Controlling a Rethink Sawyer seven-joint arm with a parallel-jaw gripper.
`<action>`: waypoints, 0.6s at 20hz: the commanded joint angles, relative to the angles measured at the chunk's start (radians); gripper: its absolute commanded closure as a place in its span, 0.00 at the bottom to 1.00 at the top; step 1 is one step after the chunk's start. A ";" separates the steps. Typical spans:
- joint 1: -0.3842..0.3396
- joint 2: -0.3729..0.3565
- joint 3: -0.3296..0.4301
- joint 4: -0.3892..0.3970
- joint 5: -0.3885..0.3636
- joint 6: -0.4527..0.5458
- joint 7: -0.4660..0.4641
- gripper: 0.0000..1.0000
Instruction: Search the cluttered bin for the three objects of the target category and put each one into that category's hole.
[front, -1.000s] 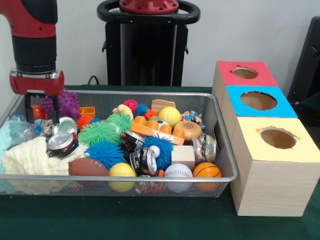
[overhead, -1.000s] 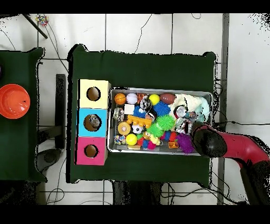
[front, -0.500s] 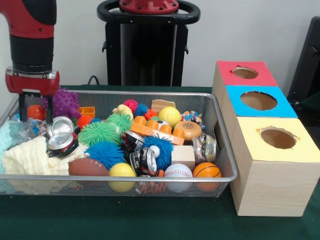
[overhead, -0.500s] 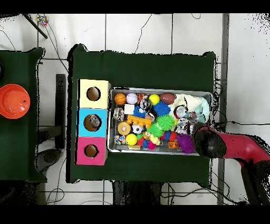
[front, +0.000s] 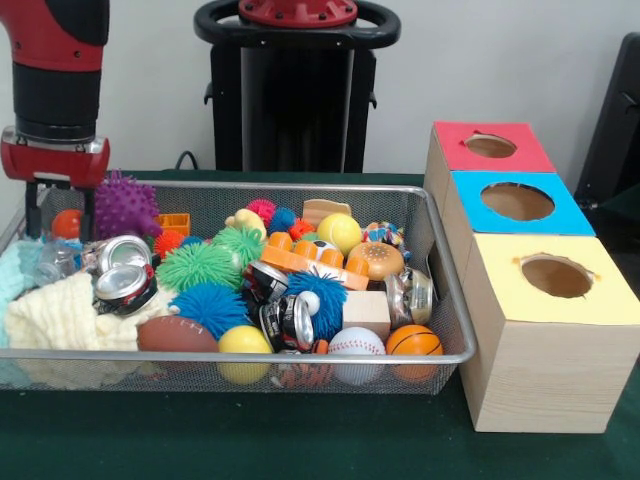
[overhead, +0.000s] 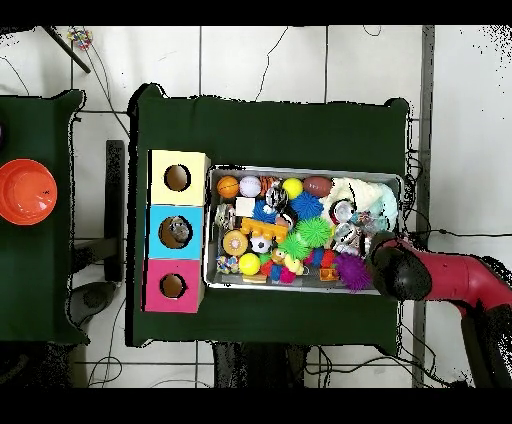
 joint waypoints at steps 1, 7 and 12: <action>-0.059 0.023 0.045 -0.048 -0.033 -0.035 -0.082 0.00; -0.117 0.038 0.122 -0.010 0.010 -0.018 -0.107 0.00; -0.155 0.061 0.166 0.030 0.052 0.001 -0.097 0.00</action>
